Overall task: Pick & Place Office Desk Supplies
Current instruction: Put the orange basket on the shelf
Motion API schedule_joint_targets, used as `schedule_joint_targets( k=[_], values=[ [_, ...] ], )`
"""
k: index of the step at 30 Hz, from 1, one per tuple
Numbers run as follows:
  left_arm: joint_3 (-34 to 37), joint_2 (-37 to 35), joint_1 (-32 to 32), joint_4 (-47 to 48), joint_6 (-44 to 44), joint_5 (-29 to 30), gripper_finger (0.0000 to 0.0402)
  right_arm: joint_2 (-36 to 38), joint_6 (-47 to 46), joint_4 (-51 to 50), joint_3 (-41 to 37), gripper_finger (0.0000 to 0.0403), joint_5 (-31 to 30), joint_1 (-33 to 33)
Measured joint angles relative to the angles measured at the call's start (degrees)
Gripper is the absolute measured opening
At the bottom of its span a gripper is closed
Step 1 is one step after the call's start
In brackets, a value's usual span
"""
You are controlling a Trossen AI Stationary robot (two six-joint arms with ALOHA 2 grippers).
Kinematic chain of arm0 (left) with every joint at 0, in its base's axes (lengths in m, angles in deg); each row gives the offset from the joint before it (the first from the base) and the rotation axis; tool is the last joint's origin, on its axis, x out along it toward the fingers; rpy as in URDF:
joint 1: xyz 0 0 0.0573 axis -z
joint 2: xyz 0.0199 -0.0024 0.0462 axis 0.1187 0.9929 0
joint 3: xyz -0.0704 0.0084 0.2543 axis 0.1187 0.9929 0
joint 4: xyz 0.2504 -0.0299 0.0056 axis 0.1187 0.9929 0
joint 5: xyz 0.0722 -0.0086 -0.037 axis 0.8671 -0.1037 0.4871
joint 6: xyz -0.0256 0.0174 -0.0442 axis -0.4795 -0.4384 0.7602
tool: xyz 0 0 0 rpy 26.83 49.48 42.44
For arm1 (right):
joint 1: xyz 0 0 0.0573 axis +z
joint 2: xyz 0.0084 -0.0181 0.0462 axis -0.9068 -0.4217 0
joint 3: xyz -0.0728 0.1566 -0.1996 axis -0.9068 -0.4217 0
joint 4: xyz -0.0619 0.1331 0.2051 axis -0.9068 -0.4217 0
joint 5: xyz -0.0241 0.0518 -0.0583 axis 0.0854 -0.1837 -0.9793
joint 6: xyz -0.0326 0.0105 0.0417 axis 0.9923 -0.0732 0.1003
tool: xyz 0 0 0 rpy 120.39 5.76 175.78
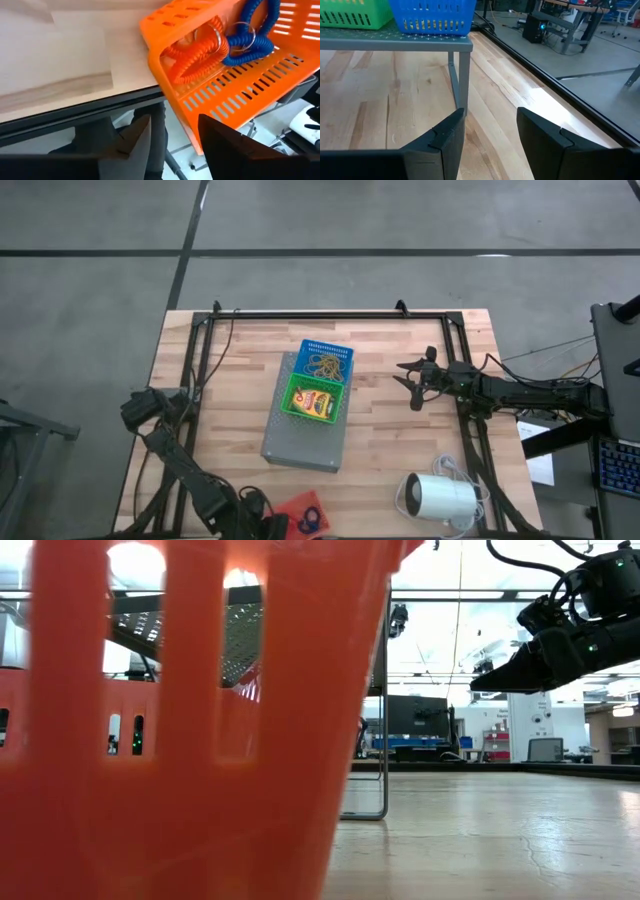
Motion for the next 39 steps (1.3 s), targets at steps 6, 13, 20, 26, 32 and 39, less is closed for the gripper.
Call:
schedule_joint_targets(
  k=[6, 13, 20, 26, 32, 39],
  values=[
    [0.0, 0.0, 0.0, 0.42, -0.06, -0.05, 0.0125, -0.02, 0.0, -0.01, 0.0, 0.0178, -0.01, -0.01],
    [0.0, -0.02, 0.0, 0.42, -0.61, -0.22, 0.0072, 0.0, 0.01, -0.01, 0.0, 0.0178, -0.01, -0.01],
    [-0.02, -0.02, 0.0, 0.41, -2.14, -0.2, 0.0043, 0.0, 0.0, -0.01, 0.0, 0.0178, -0.01, -0.01],
    [-0.02, -0.13, 0.0, 0.41, -2.14, -0.21, 0.0015, -0.01, 0.0, -0.01, 0.0, 0.0178, 0.01, 0.01],
    [-0.02, -0.68, 0.0, 0.77, -3.43, -0.4, 0.0009, -0.01, 0.0, -0.01, 0.0, 0.0178, -0.01, 0.0],
    [-0.02, -3.44, 0.0, 1.34, -5.41, -0.57, 0.001, 0.0, 0.0, -0.02, 0.0, 0.0178, 0.01, -0.01]
  ],
)
